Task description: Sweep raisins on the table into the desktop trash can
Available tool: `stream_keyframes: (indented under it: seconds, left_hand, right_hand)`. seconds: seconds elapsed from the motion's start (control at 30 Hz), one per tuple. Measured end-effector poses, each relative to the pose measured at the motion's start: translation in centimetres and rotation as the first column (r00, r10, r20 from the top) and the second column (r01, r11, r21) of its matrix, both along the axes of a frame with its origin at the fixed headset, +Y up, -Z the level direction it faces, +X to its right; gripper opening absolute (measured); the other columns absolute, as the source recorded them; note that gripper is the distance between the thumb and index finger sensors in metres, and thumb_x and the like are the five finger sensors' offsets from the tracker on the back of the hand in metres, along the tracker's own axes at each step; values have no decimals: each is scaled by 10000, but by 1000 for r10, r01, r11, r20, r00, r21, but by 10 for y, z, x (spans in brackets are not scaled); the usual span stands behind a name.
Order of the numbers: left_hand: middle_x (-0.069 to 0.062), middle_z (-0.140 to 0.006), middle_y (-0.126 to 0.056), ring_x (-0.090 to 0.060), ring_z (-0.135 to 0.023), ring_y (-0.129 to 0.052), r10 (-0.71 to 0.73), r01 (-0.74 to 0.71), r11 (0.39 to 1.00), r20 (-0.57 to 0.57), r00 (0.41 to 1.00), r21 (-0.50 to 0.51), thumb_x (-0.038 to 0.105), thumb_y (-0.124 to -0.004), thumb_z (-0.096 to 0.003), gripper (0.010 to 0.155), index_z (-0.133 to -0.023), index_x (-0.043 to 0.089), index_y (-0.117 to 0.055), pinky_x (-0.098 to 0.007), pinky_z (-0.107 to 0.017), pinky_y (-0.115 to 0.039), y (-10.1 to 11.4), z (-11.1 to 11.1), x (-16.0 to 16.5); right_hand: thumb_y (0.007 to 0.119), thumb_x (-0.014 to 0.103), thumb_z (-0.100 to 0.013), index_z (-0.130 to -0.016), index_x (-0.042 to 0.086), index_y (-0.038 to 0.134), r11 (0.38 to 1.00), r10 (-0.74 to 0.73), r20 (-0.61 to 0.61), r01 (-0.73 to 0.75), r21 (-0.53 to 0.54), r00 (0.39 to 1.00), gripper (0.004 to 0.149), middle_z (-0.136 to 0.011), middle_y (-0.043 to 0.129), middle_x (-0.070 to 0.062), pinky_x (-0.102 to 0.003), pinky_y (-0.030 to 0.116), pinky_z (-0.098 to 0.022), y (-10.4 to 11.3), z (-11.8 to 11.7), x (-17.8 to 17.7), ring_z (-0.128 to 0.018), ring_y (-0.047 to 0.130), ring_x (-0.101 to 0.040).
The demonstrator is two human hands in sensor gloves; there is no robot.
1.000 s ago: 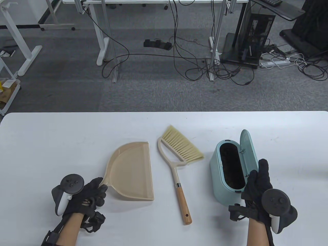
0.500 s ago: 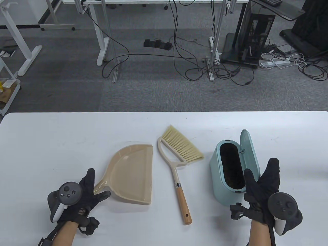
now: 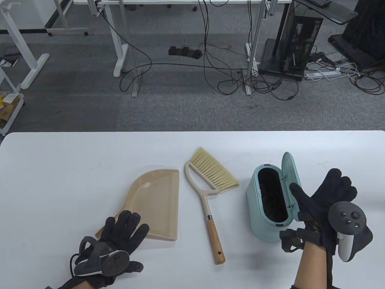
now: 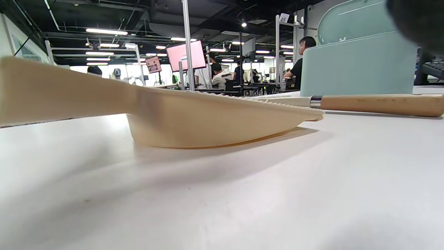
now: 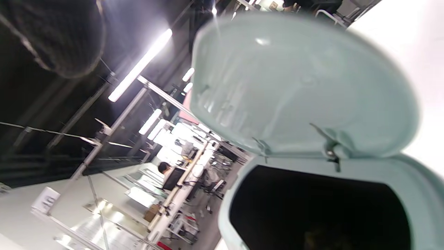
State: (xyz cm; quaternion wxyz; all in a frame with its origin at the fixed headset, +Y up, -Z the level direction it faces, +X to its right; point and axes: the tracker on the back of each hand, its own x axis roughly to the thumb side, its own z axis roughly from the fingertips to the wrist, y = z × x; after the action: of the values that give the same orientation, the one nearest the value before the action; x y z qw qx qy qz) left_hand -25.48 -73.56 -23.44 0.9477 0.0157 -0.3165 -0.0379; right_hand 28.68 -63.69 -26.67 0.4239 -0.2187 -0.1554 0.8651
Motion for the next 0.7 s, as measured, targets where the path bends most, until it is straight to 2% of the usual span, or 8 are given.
stream_keyframes:
  seconds: [0.13, 0.23, 0.27, 0.37, 0.5, 0.57, 0.63, 0.7]
  left_hand:
    - [-115, -1218, -32, -465, -1137, -85, 39, -39, 999, -9, 999, -20, 767, -714, -389, 1050, -1137, 317, -130, -732, -745, -284, 0, -2, -1]
    - [-115, -1219, -34, -466, -1138, -85, 40, -41, 998, -18, 999, -53, 763, -716, -395, 1045, -1140, 315, -137, -733, -744, -285, -5, -4, -3]
    - [-116, -1219, -35, -466, -1138, -89, 40, -42, 997, -20, 999, -65, 763, -715, -395, 1043, -1140, 315, -140, -733, -743, -286, -7, -5, -3]
    - [-120, -1218, -43, -467, -1136, -93, 43, -45, 995, -29, 999, -94, 759, -716, -398, 1040, -1141, 307, -147, -733, -741, -289, -11, -6, -4]
    - [-119, -1217, -45, -467, -1134, -92, 39, -42, 994, -33, 999, -102, 755, -718, -399, 1033, -1141, 307, -156, -733, -741, -288, -11, -6, -5]
    - [-119, -1217, -46, -468, -1134, -96, 51, -54, 994, -34, 998, -100, 754, -718, -400, 1032, -1141, 305, -159, -732, -742, -290, -10, -6, -6]
    - [-124, -1217, -50, -469, -1133, -98, 54, -57, 993, -32, 998, -102, 753, -718, -401, 1027, -1142, 305, -165, -732, -741, -293, -10, -6, -6]
    - [-124, -1217, -51, -471, -1132, -97, 49, -52, 993, -29, 998, -108, 752, -717, -402, 1026, -1143, 304, -166, -731, -740, -294, -11, -6, -5]
  right_hand:
    - [784, 698, -475, -1190, 271, 161, 994, 5, -64, -12, -106, 998, 1040, -1234, 50, -165, -719, -69, -600, -6, -22, -18, -1089, -62, -428]
    - [810, 665, -467, -1180, 155, 393, 988, 73, -101, -86, -127, 992, 970, -1191, 484, -231, -773, 117, -629, -11, -32, -36, -1095, 373, -508]
    - [817, 644, -472, -1174, 145, 402, 981, 95, -155, -119, -155, 983, 956, -1165, 537, -248, -776, 191, -638, -13, -37, -46, -1065, 449, -527]
    - [810, 617, -494, -1179, 142, 396, 944, 181, -251, -240, -228, 951, 930, -1206, 378, -257, -774, 181, -651, -26, -45, -71, -1083, 278, -543]
    - [790, 619, -496, -1176, 155, 312, 873, 351, -280, -420, -248, 894, 951, -1200, 220, -241, -773, 149, -644, -57, -53, -98, -1063, 144, -535]
    - [780, 622, -493, -1170, 160, 286, 814, 465, -274, -528, -242, 842, 958, -1198, 196, -232, -768, 112, -643, -68, -54, -106, -1060, 128, -525]
    - [761, 646, -486, -1167, 184, 284, 739, 586, -252, -635, -225, 771, 951, -1200, 240, -231, -778, 191, -649, -71, -53, -110, -1067, 180, -534]
    - [759, 638, -486, -1166, 200, 253, 733, 588, -253, -639, -233, 768, 954, -1204, 219, -223, -776, 183, -655, -76, -52, -111, -1072, 166, -529]
